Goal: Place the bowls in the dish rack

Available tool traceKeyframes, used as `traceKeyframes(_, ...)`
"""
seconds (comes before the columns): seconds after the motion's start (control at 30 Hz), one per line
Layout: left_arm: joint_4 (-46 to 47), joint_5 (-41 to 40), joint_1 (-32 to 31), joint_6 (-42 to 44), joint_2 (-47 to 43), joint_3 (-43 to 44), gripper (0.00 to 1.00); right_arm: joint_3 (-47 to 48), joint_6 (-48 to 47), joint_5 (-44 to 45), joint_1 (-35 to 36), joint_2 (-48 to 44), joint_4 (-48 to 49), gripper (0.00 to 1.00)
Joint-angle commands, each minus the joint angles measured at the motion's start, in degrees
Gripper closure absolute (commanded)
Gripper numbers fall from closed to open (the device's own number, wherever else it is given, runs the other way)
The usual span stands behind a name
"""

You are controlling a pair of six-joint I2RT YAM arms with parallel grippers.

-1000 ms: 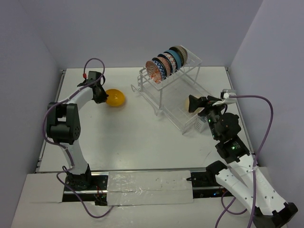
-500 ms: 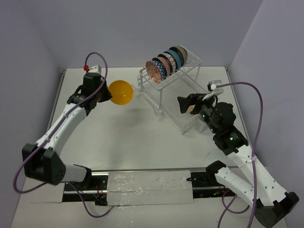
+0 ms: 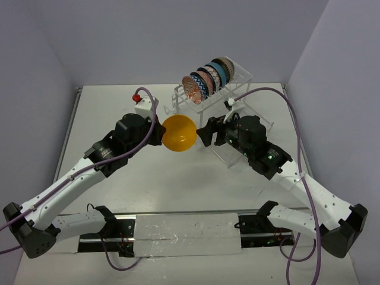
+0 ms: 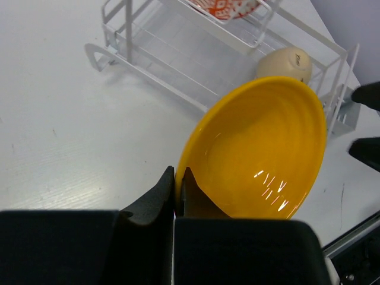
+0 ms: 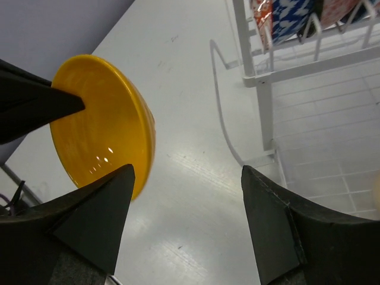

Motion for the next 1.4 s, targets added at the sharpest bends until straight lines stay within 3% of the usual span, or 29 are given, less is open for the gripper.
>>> traceKeyframes(0.0,4.8,-2.7,-3.2,3.0,-0.3,1.1,1.0,4.7,2.4,-0.1,1.6,1.8,-0.2,0.21)
traceKeyframes(0.43,7.3,-4.3,-7.4,5.4,1.7,2.8,1.0,6.9,2.2,0.6,3.4,5.1,-1.3,0.49)
traceKeyframes(0.67,7.6,-1.9,-7.3,5.6,1.6,3.9,1.0,7.3,1.1,1.4,3.8,6.5,-1.9,0.53)
traceKeyframes(0.83,7.2,-1.1,-7.3,5.9,1.4,4.3,1.0,6.7,0.8,2.2,3.9,6.5,-1.5,0.63)
traceKeyframes(0.97,7.0,-0.8,-7.4,5.8,1.1,4.3,0.98,6.7,0.1,3.8,4.1,6.5,-1.8,0.78)
traceKeyframes(1.0,6.9,-0.9,-7.4,6.0,1.1,4.2,0.96,6.7,0.1,4.4,4.2,6.3,-1.9,0.85)
traceKeyframes(1.1,6.0,-2.1,-7.4,5.6,1.6,4.4,0.74,6.1,-0.7,5.5,4.3,5.6,-1.9,0.98)
traceKeyframes(1.13,5.4,-2.6,-7.3,5.2,2.2,5.0,0.49,5.8,-1.0,6.9,4.2,5.4,-2.0,1.0)
traceKeyframes(1.27,1.5,-8.4,-7.3,2.3,4.2,7.1,0.08,5.0,-3.1,13.2,4.3,4.4,-3.8,1.0)
traceKeyframes(1.37,-0.5,-13.9,-6.5,-0.7,4.5,7.5,0.01,3.7,-5.7,21.0,4.2,3.4,-4.1,1.0)
